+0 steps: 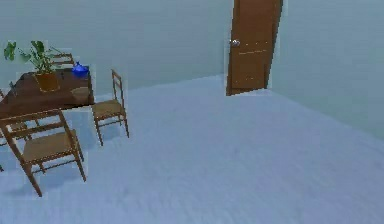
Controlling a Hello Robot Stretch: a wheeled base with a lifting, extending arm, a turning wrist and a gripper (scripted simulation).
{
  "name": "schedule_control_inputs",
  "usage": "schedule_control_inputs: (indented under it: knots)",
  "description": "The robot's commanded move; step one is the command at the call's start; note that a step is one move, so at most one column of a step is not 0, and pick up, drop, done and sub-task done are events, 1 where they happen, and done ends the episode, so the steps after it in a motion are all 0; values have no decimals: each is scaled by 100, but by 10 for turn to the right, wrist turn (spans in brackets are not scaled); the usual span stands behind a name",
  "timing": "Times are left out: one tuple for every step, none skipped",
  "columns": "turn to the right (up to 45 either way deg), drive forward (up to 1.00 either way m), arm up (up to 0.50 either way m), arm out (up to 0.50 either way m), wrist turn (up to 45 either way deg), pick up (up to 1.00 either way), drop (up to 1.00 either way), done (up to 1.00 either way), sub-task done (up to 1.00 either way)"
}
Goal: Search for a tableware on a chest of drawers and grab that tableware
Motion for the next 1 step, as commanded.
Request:
schedule_control_inputs:
  knots:
    - [0, 100, 0, 0, 0, 0, 0, 0, 0]
